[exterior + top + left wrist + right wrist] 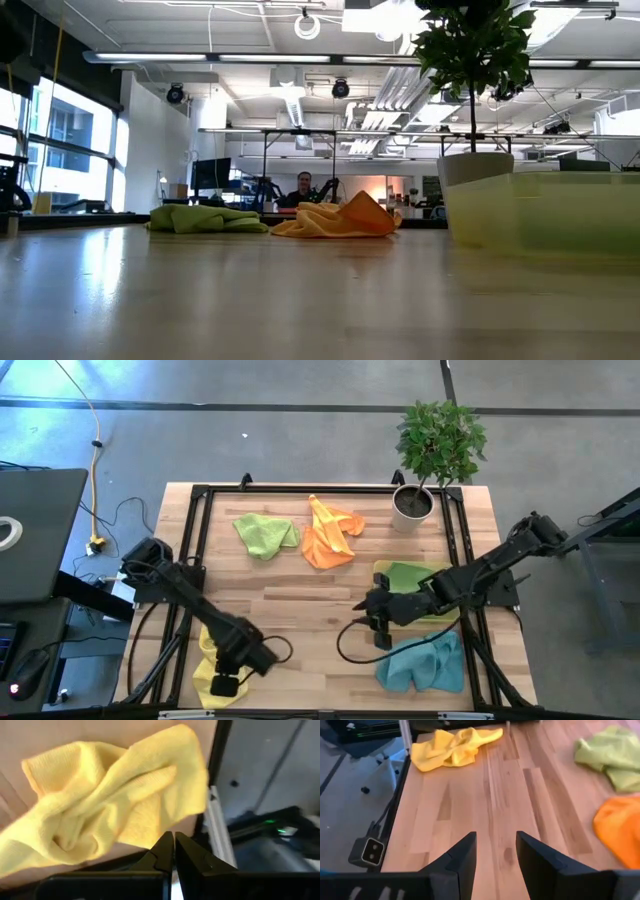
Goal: Fold microfiber towels
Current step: Fold the yellow microfiber cloth
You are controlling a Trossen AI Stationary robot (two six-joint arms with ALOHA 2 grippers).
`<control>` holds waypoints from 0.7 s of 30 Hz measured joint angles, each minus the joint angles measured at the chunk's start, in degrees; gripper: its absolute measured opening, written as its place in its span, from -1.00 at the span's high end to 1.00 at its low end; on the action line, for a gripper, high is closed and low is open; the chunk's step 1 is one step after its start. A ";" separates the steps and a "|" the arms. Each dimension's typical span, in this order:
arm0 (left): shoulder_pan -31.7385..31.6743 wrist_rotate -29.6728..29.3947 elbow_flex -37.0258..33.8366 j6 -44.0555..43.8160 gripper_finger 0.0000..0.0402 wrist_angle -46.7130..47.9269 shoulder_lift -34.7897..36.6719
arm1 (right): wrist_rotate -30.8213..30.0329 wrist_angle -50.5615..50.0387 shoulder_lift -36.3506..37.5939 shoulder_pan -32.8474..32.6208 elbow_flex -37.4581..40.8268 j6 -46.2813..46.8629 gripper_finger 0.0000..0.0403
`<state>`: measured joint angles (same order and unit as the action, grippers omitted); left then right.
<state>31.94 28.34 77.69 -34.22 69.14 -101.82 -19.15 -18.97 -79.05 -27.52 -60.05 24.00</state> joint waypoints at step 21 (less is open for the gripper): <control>12.60 -27.42 -0.11 -19.45 0.96 11.90 17.15 | -0.33 0.00 -5.09 0.26 0.07 9.74 0.36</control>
<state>44.54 0.92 77.58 -53.67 81.04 -84.67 -19.49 -18.96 -84.14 -27.27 -59.99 33.74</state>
